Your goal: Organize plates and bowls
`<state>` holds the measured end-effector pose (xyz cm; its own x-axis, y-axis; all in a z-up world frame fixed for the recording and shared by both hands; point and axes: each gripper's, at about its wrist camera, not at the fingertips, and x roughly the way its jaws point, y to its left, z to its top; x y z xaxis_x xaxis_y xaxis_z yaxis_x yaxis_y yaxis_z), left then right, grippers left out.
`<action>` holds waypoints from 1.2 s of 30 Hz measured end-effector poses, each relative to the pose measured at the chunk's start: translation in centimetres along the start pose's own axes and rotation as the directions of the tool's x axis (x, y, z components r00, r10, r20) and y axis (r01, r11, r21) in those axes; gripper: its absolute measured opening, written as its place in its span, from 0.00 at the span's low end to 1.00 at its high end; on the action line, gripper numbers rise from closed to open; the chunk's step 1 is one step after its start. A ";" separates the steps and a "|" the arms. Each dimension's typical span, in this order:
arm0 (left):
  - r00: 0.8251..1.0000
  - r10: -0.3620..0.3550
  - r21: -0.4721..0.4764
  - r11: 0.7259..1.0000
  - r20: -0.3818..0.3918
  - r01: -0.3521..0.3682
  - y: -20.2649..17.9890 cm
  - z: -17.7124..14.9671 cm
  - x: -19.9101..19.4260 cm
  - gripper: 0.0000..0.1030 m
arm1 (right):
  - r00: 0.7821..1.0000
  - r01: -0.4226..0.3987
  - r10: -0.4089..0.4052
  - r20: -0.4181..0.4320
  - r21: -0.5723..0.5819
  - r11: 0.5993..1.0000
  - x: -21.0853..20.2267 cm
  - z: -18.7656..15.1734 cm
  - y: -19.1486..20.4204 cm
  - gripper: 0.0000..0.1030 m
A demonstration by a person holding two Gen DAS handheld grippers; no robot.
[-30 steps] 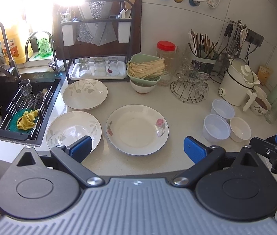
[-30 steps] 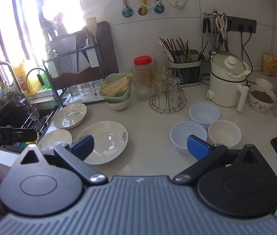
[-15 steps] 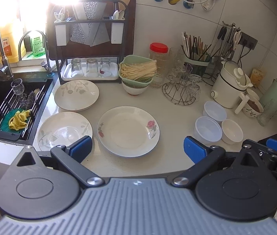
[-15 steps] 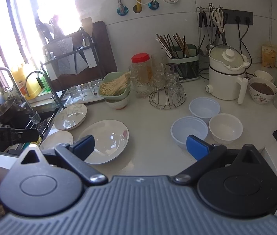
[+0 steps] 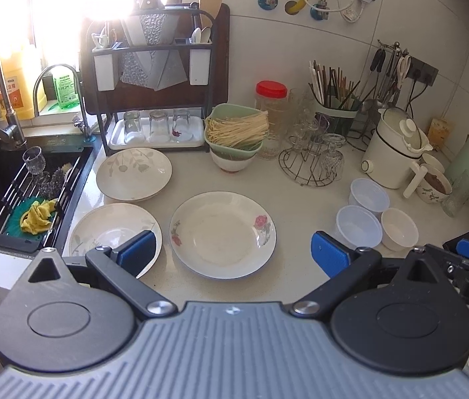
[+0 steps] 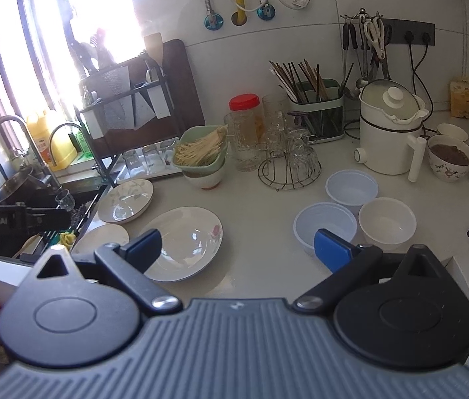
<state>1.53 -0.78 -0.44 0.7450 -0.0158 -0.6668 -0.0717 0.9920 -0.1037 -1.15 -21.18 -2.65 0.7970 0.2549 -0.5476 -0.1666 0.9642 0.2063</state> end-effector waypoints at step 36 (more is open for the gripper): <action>0.996 0.022 0.026 0.999 -0.087 -0.020 -1.0 -2.9 0.7 0.98 | 0.999 -0.002 0.002 -0.033 0.016 1.000 -0.7 -1.0 -1.7 0.97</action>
<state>0.15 -2.18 -2.95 0.6827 -0.0051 -0.7307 -0.0687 0.9951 -0.0711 -1.95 -22.91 -3.42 0.7773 0.2595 -0.5732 -0.1588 0.9624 0.2203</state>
